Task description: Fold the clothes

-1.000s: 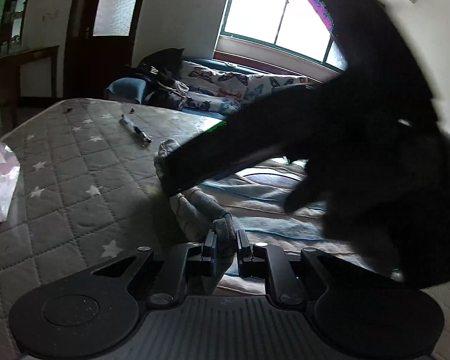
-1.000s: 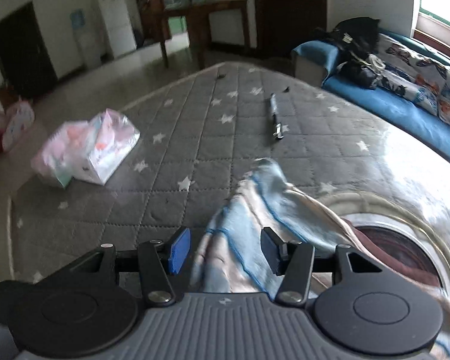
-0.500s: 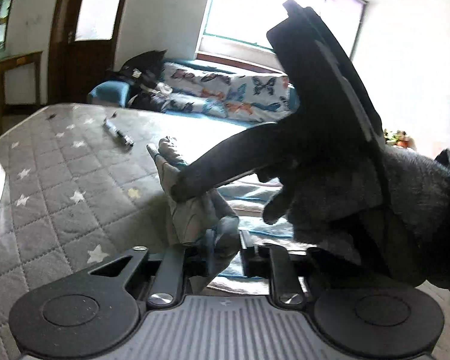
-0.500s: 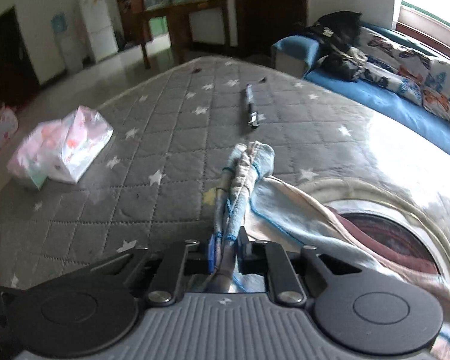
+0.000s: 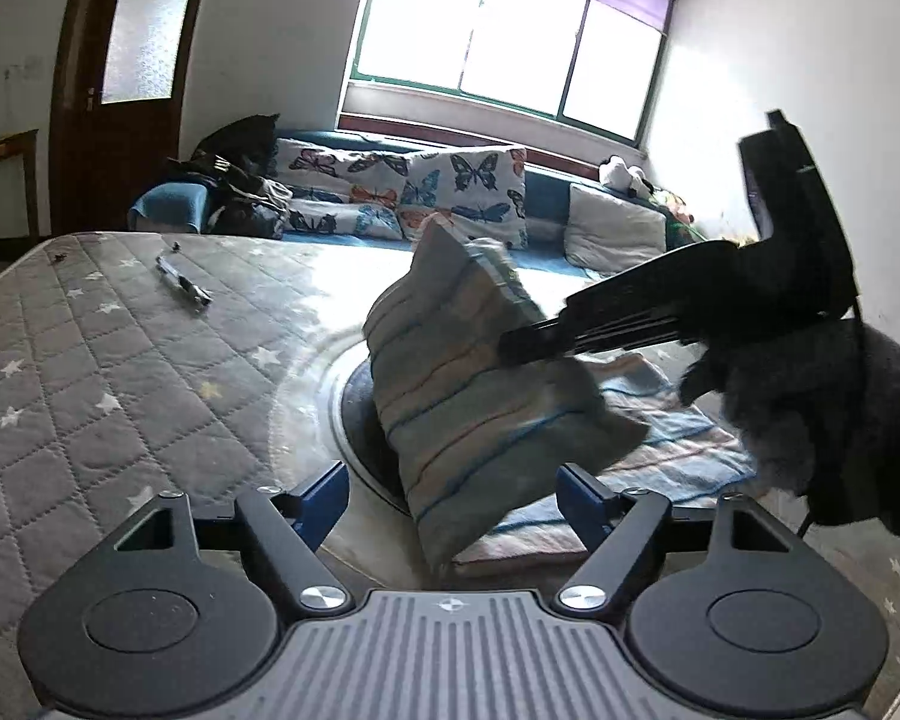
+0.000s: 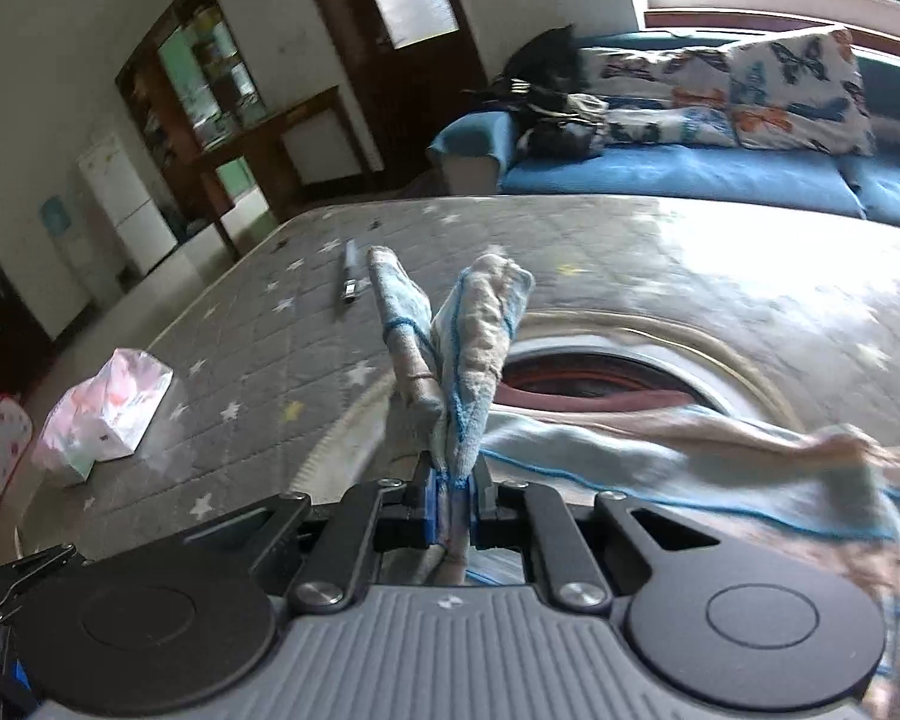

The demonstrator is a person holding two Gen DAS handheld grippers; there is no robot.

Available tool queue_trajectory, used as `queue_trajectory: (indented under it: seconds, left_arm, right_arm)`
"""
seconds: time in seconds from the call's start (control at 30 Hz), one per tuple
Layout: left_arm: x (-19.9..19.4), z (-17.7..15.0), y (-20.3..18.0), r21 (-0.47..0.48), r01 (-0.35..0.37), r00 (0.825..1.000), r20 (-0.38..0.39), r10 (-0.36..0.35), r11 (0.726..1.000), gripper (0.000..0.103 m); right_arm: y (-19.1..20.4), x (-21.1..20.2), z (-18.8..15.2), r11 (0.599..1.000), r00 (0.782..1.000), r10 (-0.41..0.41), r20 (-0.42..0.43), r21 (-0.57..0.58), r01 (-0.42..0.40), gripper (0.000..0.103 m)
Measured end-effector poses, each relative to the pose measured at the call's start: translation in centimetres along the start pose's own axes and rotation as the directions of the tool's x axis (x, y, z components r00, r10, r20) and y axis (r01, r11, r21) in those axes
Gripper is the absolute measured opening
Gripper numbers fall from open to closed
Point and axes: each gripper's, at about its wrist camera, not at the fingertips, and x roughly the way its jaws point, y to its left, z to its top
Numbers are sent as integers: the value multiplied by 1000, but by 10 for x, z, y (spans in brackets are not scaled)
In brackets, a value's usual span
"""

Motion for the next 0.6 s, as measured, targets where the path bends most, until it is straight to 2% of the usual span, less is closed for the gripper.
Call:
queue_trajectory:
  seconds: [0.37,0.6]
  left_arm:
    - [20,-1,-23,28,-9,998,-57,10,1000,83]
    - [29,-3,-29,43,-4,996,-84,8,999,84]
  right_arm:
    - [-76,-48,-14,992,996,-50,72,116,41,8]
    - [-111,-59,-28,981,994,-75,78,184,60,8]
